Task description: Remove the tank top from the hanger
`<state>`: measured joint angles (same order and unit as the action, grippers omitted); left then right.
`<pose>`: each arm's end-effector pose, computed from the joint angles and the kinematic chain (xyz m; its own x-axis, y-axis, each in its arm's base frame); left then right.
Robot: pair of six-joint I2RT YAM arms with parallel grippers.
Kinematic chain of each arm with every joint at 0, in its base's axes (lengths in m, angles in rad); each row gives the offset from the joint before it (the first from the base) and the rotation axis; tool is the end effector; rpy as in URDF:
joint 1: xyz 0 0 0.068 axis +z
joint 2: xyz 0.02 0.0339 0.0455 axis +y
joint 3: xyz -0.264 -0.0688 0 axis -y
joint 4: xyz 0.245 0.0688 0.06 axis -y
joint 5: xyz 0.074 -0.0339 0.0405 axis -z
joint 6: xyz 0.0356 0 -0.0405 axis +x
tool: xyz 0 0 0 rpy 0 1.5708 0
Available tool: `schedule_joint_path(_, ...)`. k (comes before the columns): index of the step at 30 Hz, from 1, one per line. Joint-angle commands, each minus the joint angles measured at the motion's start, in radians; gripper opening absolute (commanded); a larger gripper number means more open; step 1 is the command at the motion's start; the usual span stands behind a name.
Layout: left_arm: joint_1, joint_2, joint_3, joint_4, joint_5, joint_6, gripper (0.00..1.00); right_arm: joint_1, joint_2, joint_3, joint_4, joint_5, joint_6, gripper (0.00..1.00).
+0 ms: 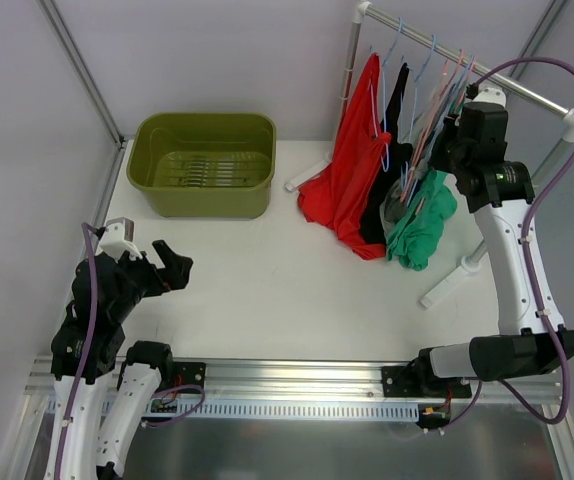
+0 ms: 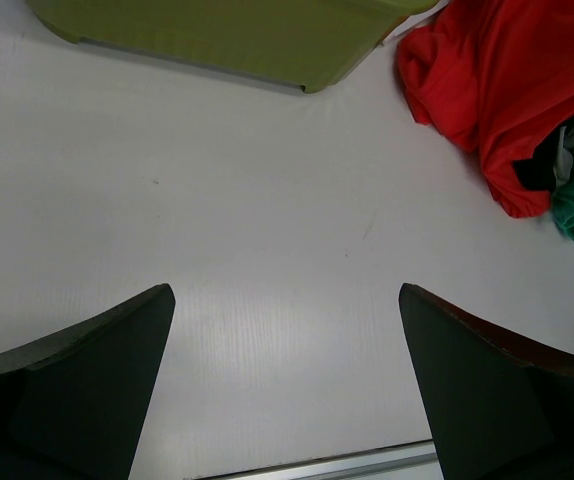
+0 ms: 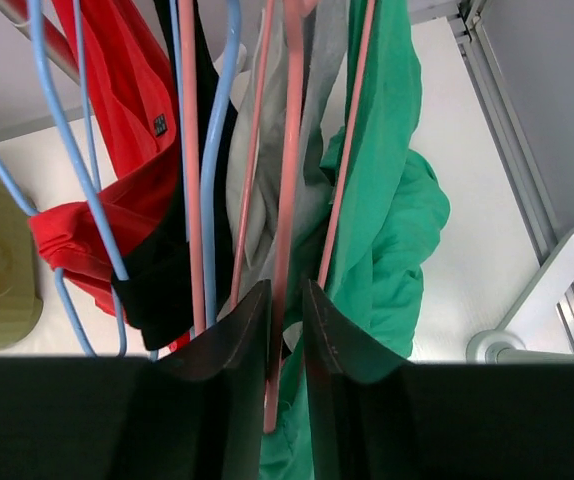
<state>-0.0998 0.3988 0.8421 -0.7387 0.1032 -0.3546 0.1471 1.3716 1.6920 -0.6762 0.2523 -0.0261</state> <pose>0.0762 -0.0113 0.3434 -0.3401 -0.3130 -0.8868 0.0843 0.9290 -0.3603 0.2813 0.0327 0.4686 -0.3468 -0.0769 -0.9348 0.0805 0.9905 -0.1114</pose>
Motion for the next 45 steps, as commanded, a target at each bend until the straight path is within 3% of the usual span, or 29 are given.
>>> schedule_joint_path(1,-0.014,-0.003,-0.003,0.028,0.016,-0.004,0.99,-0.007,-0.019,-0.020,0.062,0.057,0.050,0.22)
schedule_joint_path(5,-0.015,-0.003,-0.003,0.028,0.016,-0.004,0.99,-0.007,-0.048,-0.029,0.061,0.110,0.077,0.06)
schedule_joint_path(8,-0.015,-0.003,-0.005,0.028,0.015,-0.004,0.99,-0.007,-0.089,-0.038,0.064,0.157,0.086,0.01)
schedule_joint_path(21,-0.017,-0.003,-0.003,0.030,0.015,-0.004,0.99,-0.009,-0.268,0.015,-0.023,0.120,0.034,0.00)
schedule_joint_path(26,-0.017,0.005,0.003,0.028,0.032,0.005,0.99,-0.007,-0.382,-0.006,-0.141,0.012,0.028,0.00)
schedule_joint_path(33,-0.028,0.038,0.063,0.039,0.214,0.052,0.99,-0.007,-0.649,-0.011,-0.373,-0.211,-0.044,0.00)
schedule_joint_path(35,-0.028,0.075,0.115,0.042,0.324,0.049,0.99,-0.007,-0.716,0.044,-0.465,-0.245,-0.058,0.00)
schedule_joint_path(39,-0.028,0.198,0.324,0.047,0.492,0.049,0.98,-0.007,-0.776,0.179,-0.607,-0.358,-0.092,0.00)
schedule_joint_path(45,-0.028,0.368,0.638,0.163,0.759,-0.020,0.99,0.061,-0.784,0.381,-0.625,-0.511,-0.061,0.00)
